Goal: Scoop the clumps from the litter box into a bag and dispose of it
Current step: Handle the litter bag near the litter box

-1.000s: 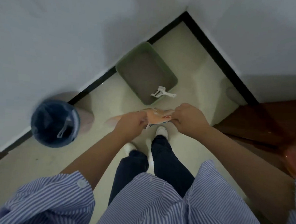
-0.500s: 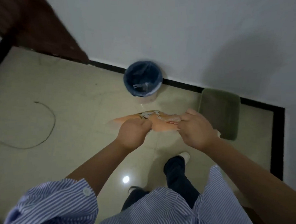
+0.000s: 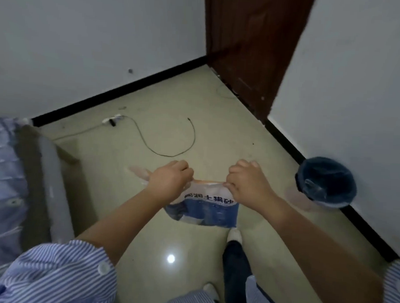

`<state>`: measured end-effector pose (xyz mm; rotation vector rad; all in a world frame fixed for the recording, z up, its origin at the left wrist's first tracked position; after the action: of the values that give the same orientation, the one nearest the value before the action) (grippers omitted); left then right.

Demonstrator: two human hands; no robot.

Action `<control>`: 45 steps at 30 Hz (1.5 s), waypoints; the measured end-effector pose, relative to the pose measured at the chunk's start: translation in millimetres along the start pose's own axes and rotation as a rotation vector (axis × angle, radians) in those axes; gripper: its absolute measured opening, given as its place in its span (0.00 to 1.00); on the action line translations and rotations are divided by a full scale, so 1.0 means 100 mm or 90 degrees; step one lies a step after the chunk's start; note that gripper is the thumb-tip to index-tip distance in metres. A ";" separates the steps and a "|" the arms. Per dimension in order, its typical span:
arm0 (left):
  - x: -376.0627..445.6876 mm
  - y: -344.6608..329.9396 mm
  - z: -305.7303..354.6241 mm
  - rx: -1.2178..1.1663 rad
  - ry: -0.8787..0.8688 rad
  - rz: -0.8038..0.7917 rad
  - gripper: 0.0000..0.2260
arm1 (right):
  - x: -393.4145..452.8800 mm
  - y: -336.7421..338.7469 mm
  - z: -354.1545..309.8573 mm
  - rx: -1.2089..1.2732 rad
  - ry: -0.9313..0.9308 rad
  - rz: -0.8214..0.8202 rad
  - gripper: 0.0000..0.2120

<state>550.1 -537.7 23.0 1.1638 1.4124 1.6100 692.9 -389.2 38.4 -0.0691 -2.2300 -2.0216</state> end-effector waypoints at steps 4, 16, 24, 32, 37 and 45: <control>-0.29 0.03 -0.90 0.048 0.123 0.002 0.10 | 1.03 -0.20 -0.29 0.034 0.118 -0.025 0.14; -0.24 0.27 -3.13 0.115 0.374 0.020 0.14 | 4.27 -0.50 -0.49 0.152 0.437 -0.076 0.14; 0.32 0.12 -4.60 0.058 0.464 0.040 0.15 | 6.07 -0.62 -0.42 0.147 0.504 -0.075 0.13; 1.00 -0.26 -6.68 -0.016 0.455 -0.060 0.07 | 8.08 -1.01 -0.38 0.045 0.488 -0.093 0.10; 1.48 -0.39 -7.85 -0.043 0.519 -0.158 0.05 | 9.15 -1.36 -0.32 0.038 0.436 -0.116 0.13; 1.96 -0.99 -9.69 -0.010 0.567 -0.368 0.11 | 10.88 -2.27 -0.33 0.118 0.338 -0.147 0.09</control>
<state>-428.8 -695.6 -45.1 -0.0798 2.0095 1.7344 -410.4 -503.8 -43.9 0.6871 -2.1231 -1.6517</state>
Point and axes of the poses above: each hand's wrist, its own x-axis towards the middle knuckle, its own y-axis out of the back of the hand, z = x × y, the point moved 1 cm from there along x, towards the middle knuckle, and after that the axes turned 10 degrees about y, right-handed, at the moved point
